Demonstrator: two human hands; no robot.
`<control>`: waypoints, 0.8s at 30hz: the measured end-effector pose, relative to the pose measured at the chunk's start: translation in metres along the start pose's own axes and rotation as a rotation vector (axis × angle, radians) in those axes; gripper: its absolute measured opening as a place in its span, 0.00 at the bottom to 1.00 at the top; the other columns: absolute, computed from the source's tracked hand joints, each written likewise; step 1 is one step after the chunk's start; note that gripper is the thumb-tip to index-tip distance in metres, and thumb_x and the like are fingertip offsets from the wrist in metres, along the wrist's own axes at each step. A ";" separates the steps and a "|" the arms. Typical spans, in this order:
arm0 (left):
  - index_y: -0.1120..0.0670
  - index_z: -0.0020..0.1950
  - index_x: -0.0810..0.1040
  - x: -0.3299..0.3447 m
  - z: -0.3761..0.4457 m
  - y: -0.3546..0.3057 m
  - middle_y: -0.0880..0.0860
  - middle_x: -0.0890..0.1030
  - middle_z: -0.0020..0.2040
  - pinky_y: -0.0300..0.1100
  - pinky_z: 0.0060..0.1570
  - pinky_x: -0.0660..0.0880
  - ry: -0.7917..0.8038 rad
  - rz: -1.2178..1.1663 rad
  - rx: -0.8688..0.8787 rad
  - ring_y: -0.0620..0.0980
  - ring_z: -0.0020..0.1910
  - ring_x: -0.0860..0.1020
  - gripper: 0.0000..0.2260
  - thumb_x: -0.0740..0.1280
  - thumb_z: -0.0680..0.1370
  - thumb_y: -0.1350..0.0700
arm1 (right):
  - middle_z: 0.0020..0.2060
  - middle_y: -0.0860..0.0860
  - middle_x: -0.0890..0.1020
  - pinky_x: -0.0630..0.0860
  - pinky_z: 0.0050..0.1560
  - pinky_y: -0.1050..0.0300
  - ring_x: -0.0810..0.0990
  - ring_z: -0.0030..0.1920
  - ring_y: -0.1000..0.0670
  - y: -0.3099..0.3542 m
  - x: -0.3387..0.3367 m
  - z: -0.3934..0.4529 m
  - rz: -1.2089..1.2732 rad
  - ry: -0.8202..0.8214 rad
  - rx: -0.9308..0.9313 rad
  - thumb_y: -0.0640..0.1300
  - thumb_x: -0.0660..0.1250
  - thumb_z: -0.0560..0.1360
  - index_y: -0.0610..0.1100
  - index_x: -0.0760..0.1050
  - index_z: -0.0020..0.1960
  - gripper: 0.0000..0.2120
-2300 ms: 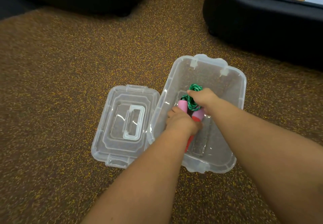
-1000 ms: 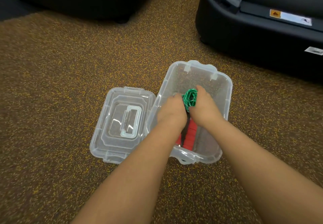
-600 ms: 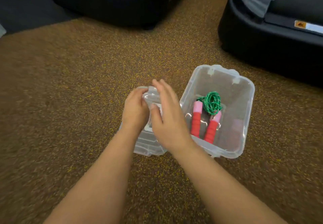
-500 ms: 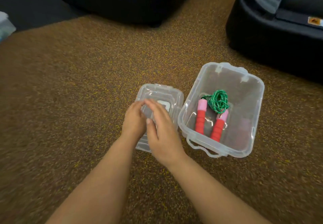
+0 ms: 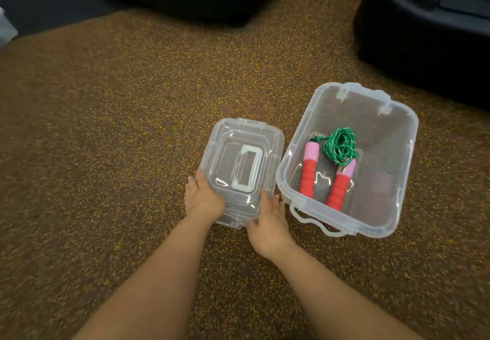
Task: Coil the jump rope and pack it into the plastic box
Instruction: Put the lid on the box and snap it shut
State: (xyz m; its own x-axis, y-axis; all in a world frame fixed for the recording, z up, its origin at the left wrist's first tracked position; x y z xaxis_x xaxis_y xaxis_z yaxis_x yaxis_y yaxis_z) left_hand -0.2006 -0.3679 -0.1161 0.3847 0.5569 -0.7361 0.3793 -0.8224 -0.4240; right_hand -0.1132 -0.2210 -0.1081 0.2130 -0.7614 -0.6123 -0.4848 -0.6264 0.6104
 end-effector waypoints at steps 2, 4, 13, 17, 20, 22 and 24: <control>0.54 0.79 0.45 -0.002 0.003 0.003 0.57 0.50 0.79 0.52 0.76 0.49 -0.023 -0.073 -0.047 0.58 0.77 0.50 0.32 0.57 0.79 0.60 | 0.78 0.47 0.44 0.42 0.75 0.50 0.41 0.77 0.45 0.001 0.001 0.002 0.059 0.006 0.033 0.45 0.61 0.77 0.49 0.40 0.77 0.37; 0.56 0.78 0.51 -0.009 0.007 0.005 0.60 0.59 0.76 0.55 0.74 0.56 -0.074 -0.151 -0.096 0.61 0.74 0.58 0.30 0.59 0.79 0.59 | 0.78 0.47 0.45 0.43 0.76 0.50 0.42 0.77 0.45 0.008 0.000 -0.001 0.130 -0.005 0.029 0.44 0.61 0.77 0.49 0.42 0.77 0.37; 0.63 0.63 0.74 -0.020 0.024 0.051 0.61 0.78 0.61 0.57 0.56 0.77 -0.105 -0.701 -0.371 0.65 0.53 0.79 0.30 0.61 0.68 0.46 | 0.77 0.41 0.41 0.42 0.74 0.53 0.41 0.77 0.43 0.104 -0.038 -0.045 -0.064 -0.294 -0.278 0.35 0.57 0.77 0.46 0.49 0.77 0.31; 0.62 0.67 0.72 -0.067 -0.020 -0.010 0.61 0.76 0.60 0.46 0.53 0.70 -0.176 -0.771 -0.215 0.55 0.54 0.75 0.19 0.57 0.80 0.54 | 0.77 0.39 0.48 0.46 0.75 0.48 0.48 0.77 0.40 0.138 -0.067 -0.069 -0.078 -0.440 -0.432 0.33 0.54 0.75 0.42 0.52 0.76 0.30; 0.58 0.53 0.80 -0.088 -0.031 -0.054 0.57 0.80 0.50 0.48 0.47 0.74 -0.288 -0.759 -0.004 0.57 0.48 0.78 0.14 0.59 0.74 0.55 | 0.76 0.39 0.55 0.53 0.75 0.47 0.55 0.76 0.40 0.128 -0.104 -0.083 -0.091 -0.640 -0.432 0.33 0.58 0.73 0.42 0.54 0.76 0.33; 0.57 0.49 0.80 -0.091 -0.032 -0.080 0.58 0.80 0.48 0.50 0.47 0.76 -0.347 -0.730 0.109 0.58 0.47 0.79 0.15 0.58 0.70 0.53 | 0.77 0.42 0.51 0.48 0.76 0.48 0.50 0.77 0.42 0.107 -0.126 -0.087 -0.066 -0.659 -0.373 0.35 0.59 0.74 0.44 0.49 0.77 0.35; 0.54 0.50 0.80 -0.087 -0.037 -0.107 0.61 0.80 0.51 0.55 0.54 0.75 -0.363 -0.641 0.210 0.60 0.49 0.78 0.17 0.57 0.69 0.50 | 0.78 0.45 0.48 0.42 0.76 0.50 0.44 0.77 0.45 0.079 -0.145 -0.092 -0.050 -0.677 -0.284 0.39 0.57 0.77 0.45 0.44 0.77 0.33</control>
State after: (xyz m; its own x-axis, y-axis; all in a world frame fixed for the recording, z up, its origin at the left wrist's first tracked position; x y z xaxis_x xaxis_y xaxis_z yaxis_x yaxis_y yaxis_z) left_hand -0.2434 -0.3241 0.0134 -0.1706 0.8894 -0.4242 0.2531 -0.3765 -0.8912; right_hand -0.1041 -0.1752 0.0751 -0.3860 -0.5187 -0.7629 -0.2306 -0.7464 0.6242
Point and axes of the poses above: each hand's wrist, its own z-axis towards the middle knuckle, its own x-axis out of the palm, y = z × x, the point moved 8 cm from there along z, towards the middle knuckle
